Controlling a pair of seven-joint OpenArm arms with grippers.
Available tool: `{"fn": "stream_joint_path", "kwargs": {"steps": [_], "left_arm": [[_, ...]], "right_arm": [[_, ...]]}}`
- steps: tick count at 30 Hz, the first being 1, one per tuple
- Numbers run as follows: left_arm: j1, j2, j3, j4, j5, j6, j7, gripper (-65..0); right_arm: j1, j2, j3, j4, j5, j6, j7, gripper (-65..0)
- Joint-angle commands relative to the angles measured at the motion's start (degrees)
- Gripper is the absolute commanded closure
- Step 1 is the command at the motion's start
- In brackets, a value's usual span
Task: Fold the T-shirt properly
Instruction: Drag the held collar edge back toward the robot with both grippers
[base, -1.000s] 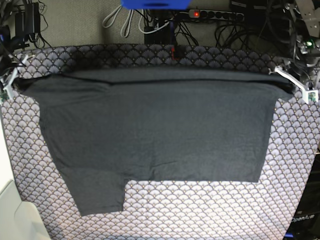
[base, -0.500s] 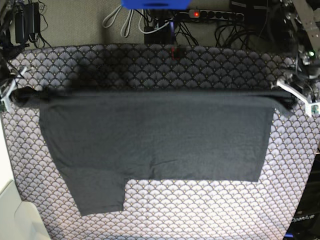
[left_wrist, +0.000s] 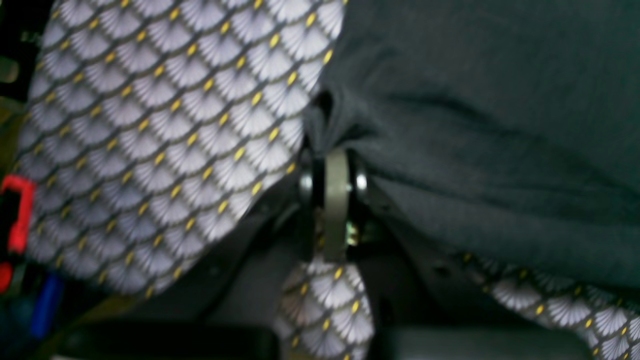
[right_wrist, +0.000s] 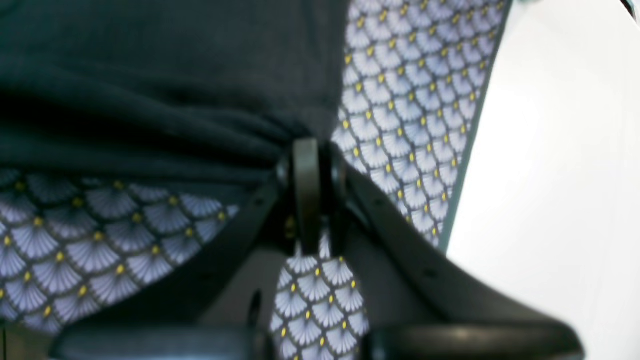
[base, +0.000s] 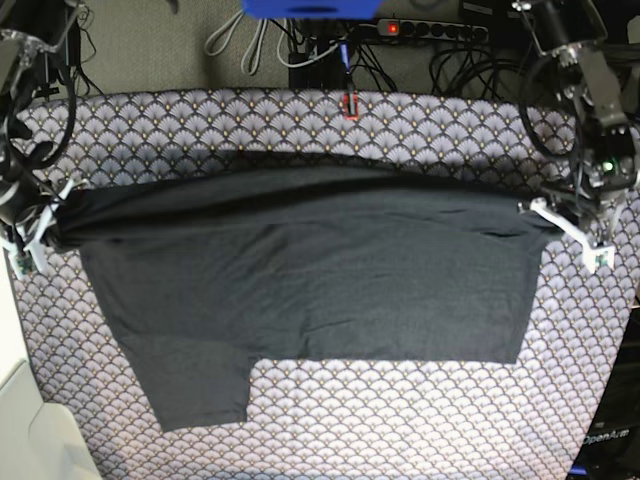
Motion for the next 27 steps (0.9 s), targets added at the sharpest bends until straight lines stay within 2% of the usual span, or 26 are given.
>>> {"fn": "stream_joint_path", "kwargs": {"steps": [1, 7, 22, 27], "left_arm": [[-0.58, -0.79, -0.25, 0.76, 0.15, 0.39, -0.78, -0.5], [-1.55, -1.06, -0.43, 1.28, 0.15, 0.39, -0.17, -0.5], [3.64, -2.37, -0.6, 3.48, 0.15, 0.39, -0.08, -0.5], [6.01, -2.37, -0.6, 6.12, 0.15, 0.39, -0.08, -0.5]], "right_arm": [[0.77, 1.95, 0.43, -0.2, 0.08, -0.23, 0.73, 0.0], [0.6, 3.45, 0.6, -3.1, 0.16, -0.23, 0.9, 0.0], [-7.93, 3.36, 0.95, -3.01, 0.25, -0.23, 1.34, 0.0], [-12.41, 3.36, 1.04, 2.09, 0.25, -0.23, 1.34, 0.0]]}}
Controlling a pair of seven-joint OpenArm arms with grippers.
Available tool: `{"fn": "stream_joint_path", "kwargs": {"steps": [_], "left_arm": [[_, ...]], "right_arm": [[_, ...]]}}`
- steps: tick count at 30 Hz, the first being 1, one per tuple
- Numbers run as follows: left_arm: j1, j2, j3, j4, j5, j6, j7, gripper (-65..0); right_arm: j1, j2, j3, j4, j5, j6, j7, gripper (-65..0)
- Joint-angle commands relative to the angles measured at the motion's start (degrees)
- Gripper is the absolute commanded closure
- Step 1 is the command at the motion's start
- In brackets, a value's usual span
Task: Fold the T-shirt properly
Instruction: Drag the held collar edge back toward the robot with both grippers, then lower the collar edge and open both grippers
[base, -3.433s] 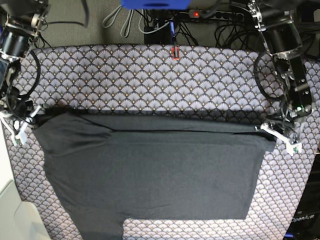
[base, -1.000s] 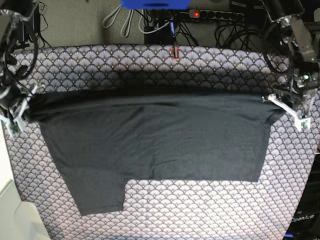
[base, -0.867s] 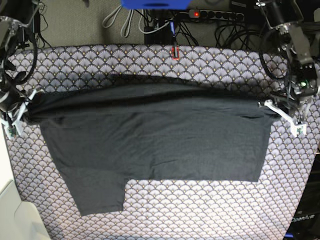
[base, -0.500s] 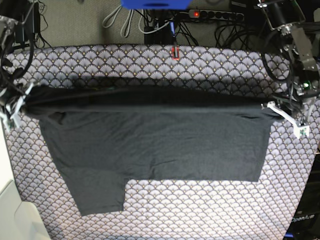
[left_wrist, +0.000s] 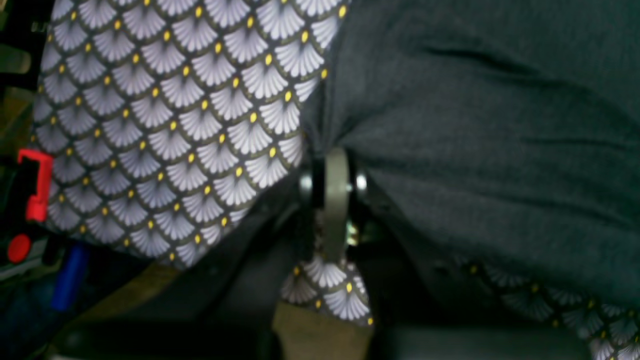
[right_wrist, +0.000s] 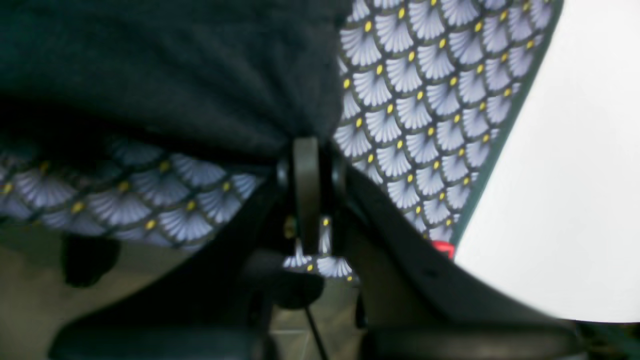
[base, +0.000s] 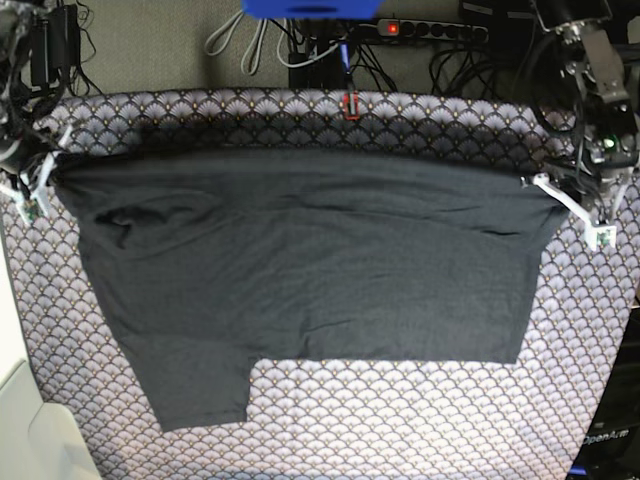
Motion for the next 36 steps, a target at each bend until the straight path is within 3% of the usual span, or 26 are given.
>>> {"fn": "stream_joint_path", "kwargs": {"steps": [1, 13, 21, 27, 36], "left_arm": [[0.11, -1.0, -0.43, 1.6, 0.19, 0.17, -0.82, -0.5], [2.4, -0.91, -0.43, 0.98, 0.19, 0.17, -1.35, -0.5], [3.72, -1.0, -0.43, 0.54, 0.19, 0.17, -1.52, -0.5], [3.72, -2.23, -0.34, -5.53, 0.19, 0.08, -1.7, -0.5], [4.95, -1.88, 0.1, -9.13, 0.19, 0.08, -5.92, -0.5]], "right_arm": [[-0.79, 1.09, 0.67, 2.43, 0.32, -0.25, 0.51, 0.0], [-7.74, -0.58, 0.67, 5.33, 0.32, -0.25, 0.6, 0.0], [-7.91, -0.58, 1.46, 3.48, 0.23, -0.25, 0.6, 0.0], [-7.91, -0.32, 2.34, -0.12, 0.23, -0.25, 0.6, 0.0], [-9.14, -0.67, 1.9, -2.76, 0.23, -0.25, 3.68, 0.0]]}}
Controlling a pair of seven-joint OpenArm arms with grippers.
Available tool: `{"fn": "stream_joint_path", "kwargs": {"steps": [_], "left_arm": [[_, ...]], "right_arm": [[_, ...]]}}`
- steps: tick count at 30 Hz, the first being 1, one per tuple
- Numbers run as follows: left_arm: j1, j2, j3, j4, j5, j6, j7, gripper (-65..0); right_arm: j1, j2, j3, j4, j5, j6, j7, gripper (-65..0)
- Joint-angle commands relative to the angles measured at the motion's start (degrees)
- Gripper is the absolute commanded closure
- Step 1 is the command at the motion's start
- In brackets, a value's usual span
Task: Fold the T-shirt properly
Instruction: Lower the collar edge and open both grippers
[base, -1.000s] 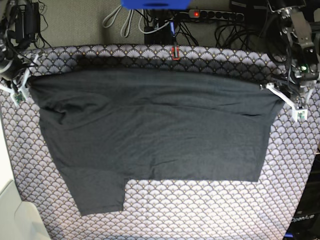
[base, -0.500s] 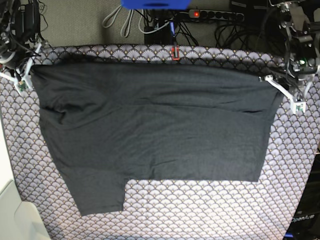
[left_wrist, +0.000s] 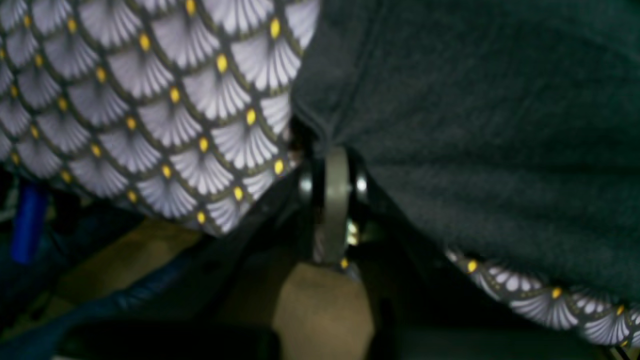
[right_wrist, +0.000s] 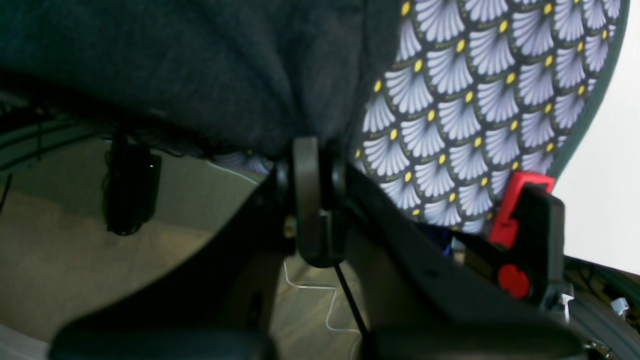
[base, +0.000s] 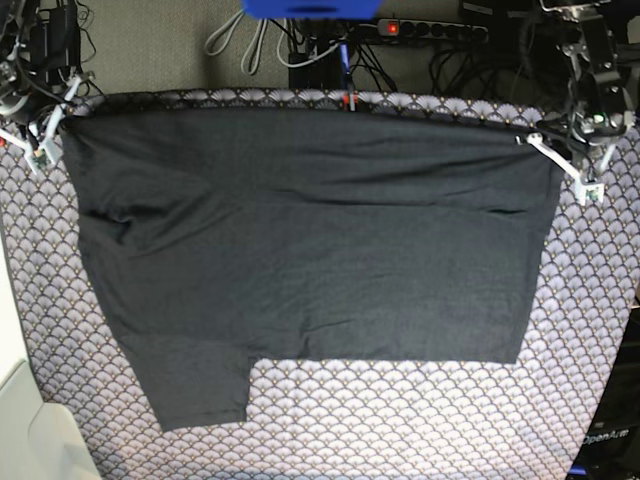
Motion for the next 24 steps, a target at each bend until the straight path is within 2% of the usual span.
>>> {"fn": "stream_joint_path", "kwargs": {"steps": [1, 9, 11, 14, 17, 20, 24], "left_arm": [[-0.34, -1.02, -0.3, 0.95, 0.5, 0.3, -0.89, -0.5], [-0.34, -1.38, -0.3, 0.95, 0.15, 0.3, -0.54, -1.1], [-0.34, -1.38, -0.38, 0.95, 0.15, 0.3, -0.54, -5.2], [-0.08, -1.38, -0.3, 1.3, 0.06, 0.3, -0.54, -19.5], [0.62, -1.38, -0.3, 1.47, -0.03, 0.3, -0.54, -28.3], [0.62, -1.38, -0.65, 1.47, -0.03, 0.3, -0.54, -32.5], [0.8, -1.46, -0.74, 1.47, 0.06, 0.3, -0.54, -32.6]], "right_arm": [[-0.03, 0.95, 0.39, 0.19, -0.34, -0.25, 0.46, 0.0], [0.06, 1.12, 0.31, -1.13, -0.34, -0.25, 0.46, -1.5], [0.06, 1.12, 0.31, -1.13, -0.34, -0.25, 0.46, -5.6], [0.06, 1.12, 0.31, -1.13, -0.34, -0.25, 0.46, -16.2], [0.06, 1.21, 0.75, -1.13, -0.34, -0.25, 0.38, -25.4], [0.06, 1.3, 1.45, -1.13, -0.34, -0.25, 0.2, -27.7], [-0.03, 1.03, 5.23, -1.4, -0.34, -0.25, 0.11, -27.7]]}}
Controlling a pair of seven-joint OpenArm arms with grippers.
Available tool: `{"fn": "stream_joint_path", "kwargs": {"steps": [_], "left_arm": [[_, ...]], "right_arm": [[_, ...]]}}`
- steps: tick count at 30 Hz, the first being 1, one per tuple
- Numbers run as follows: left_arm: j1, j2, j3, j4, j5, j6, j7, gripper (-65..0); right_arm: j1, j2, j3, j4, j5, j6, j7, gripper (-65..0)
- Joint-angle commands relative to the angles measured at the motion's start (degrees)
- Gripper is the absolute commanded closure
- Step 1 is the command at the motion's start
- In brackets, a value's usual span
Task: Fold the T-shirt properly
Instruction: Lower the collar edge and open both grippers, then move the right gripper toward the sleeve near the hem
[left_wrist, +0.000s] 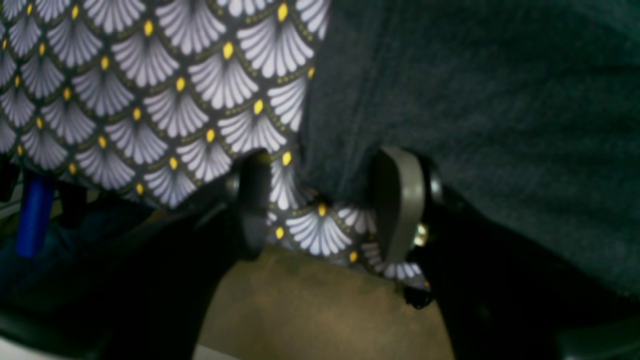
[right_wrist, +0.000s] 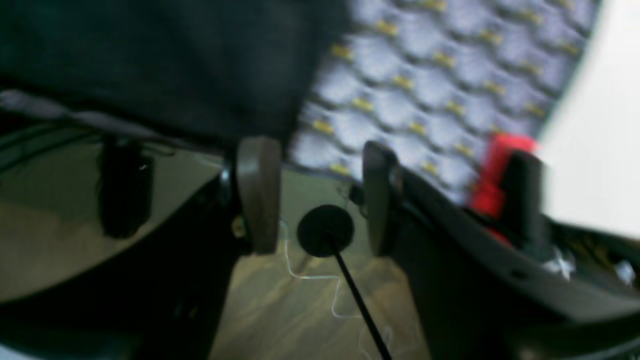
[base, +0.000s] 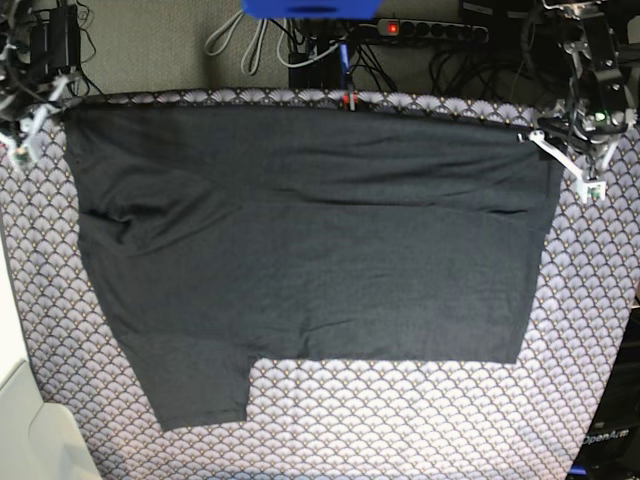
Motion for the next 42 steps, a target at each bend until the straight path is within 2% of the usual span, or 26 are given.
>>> {"fn": "stream_joint_path", "kwargs": {"steps": [1, 9, 14, 17, 21, 26, 29, 34, 36, 42], "left_arm": [[-0.12, -1.2, -0.69, 1.08, 0.28, 0.26, -0.65, -32.6], [-0.73, -2.17, -7.11, 1.08, -0.07, 0.26, -0.83, -32.7], [-3.9, -2.17, -10.89, 1.17, -0.07, 0.26, -0.65, -32.7], [-4.87, -2.17, -10.8, 1.26, -0.07, 0.26, -0.65, -32.7], [-5.83, -1.73, -10.8, 3.63, -0.07, 0.26, -0.65, -32.7], [-5.92, -1.55, -10.89, 6.62, -0.07, 0.26, -0.74, -32.7], [-6.01, -1.55, -10.98, 7.76, -0.07, 0.26, -0.91, -32.7], [-6.01, -1.55, -11.07, 8.11, -0.07, 0.26, -1.09, -32.7], [-6.62, -1.55, -10.89, 8.11, -0.07, 0.26, -1.09, -32.7], [-7.24, -0.41, -11.07, 8.2, -0.07, 0.26, -1.09, -32.7]], "right_arm": [[-0.07, 0.97, 1.23, 0.62, 0.43, -0.23, 0.51, -27.7], [0.81, 1.41, 7.92, 0.62, 0.43, -0.23, 0.86, -27.7], [5.46, 3.87, 7.92, 0.53, 0.34, -0.23, 0.59, -27.7], [11.53, 4.49, 7.56, 0.35, 0.34, -0.23, 0.42, -27.7], [22.08, 6.68, 2.64, -5.45, -0.72, -0.23, 0.42, -27.7], [42.04, 6.33, -6.59, -25.49, -12.58, -0.23, 1.12, -27.7], [51.62, 4.66, -10.28, -35.87, -16.54, -0.23, 4.46, -27.7], [59.71, 2.81, -14.33, -46.07, -19.44, -0.23, 12.72, -27.7], [62.96, 0.88, -16.61, -50.37, -21.11, -0.23, 15.8, -27.7], [65.77, -1.93, -19.25, -59.6, -21.64, -0.23, 28.72, -28.0]]}}
